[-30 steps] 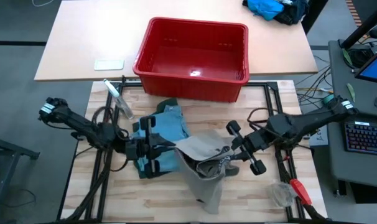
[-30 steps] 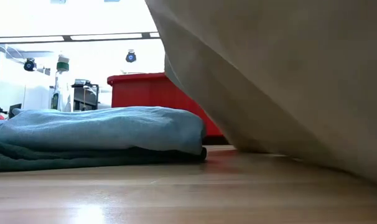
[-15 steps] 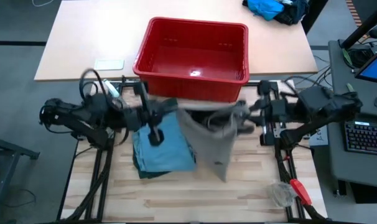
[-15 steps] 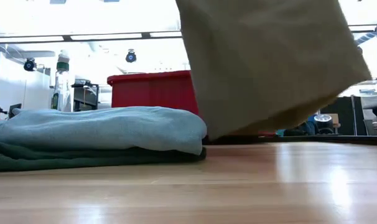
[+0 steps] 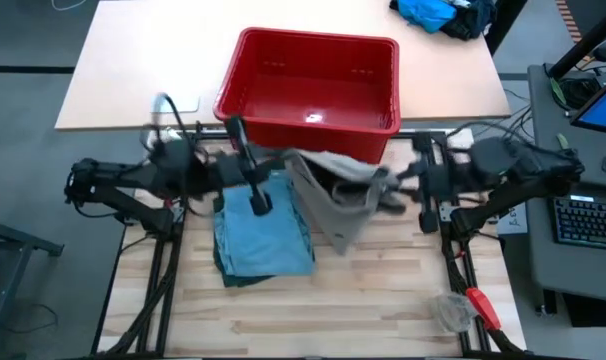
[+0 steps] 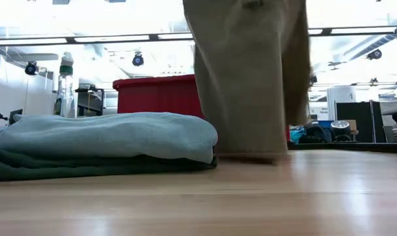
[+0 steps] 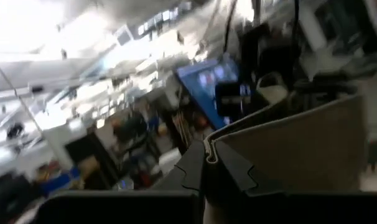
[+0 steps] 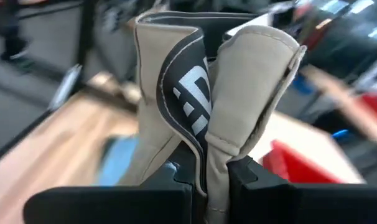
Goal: Fold Laundry from Bin
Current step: Fold the light brown shorts
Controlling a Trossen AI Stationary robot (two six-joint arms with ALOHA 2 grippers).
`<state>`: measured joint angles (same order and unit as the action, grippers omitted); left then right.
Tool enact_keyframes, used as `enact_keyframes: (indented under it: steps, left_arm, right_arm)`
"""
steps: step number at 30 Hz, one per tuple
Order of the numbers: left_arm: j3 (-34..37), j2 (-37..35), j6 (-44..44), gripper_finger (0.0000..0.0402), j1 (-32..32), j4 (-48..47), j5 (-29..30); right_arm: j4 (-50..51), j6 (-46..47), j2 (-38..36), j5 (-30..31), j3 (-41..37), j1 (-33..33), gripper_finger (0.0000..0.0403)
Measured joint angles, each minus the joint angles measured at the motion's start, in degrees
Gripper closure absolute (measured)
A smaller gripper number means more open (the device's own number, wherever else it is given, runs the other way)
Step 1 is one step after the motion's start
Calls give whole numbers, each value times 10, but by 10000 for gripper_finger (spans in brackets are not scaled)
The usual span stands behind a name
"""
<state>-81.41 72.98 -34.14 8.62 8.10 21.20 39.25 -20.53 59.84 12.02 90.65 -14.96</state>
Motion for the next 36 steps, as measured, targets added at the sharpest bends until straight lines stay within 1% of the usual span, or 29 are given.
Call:
enact_keyframes:
  steps: [3,6,8,10,12,14,19,23,27,30,33,36]
  left_arm:
    - [42,-1,20,401,45,14,65]
    - [79,-4,83,401,107,17,130]
    - [107,-1,119,401,151,15,179]
    - [132,8,145,401,193,13,250]
    - [149,17,168,401,230,15,326]
    - [162,26,199,401,261,18,367]
    - [165,54,267,401,313,12,372]
    - [132,74,260,399,340,14,363]
    - [73,102,194,392,347,11,338]
    - [21,121,132,391,346,-2,345]
    - [-28,132,92,390,342,-33,368]
    - [-64,137,68,390,340,-69,420]
  right_arm:
    - [14,58,5,-44,-34,0,382]
    - [5,117,6,-117,-81,-1,382]
    - [-15,156,6,-151,-123,-6,382]
    - [-53,186,6,-165,-172,-19,382]
    - [-103,212,7,-164,-223,-31,382]
    - [-162,237,9,-162,-272,-44,382]
    - [-275,299,11,-165,-371,-87,382]
    - [-348,323,10,-182,-401,-118,382]
    - [-397,298,9,-195,-403,-141,382]
    - [-391,288,8,-190,-379,-142,382]
    - [-388,270,8,-170,-352,-142,382]
    - [-376,254,8,-160,-326,-142,382]
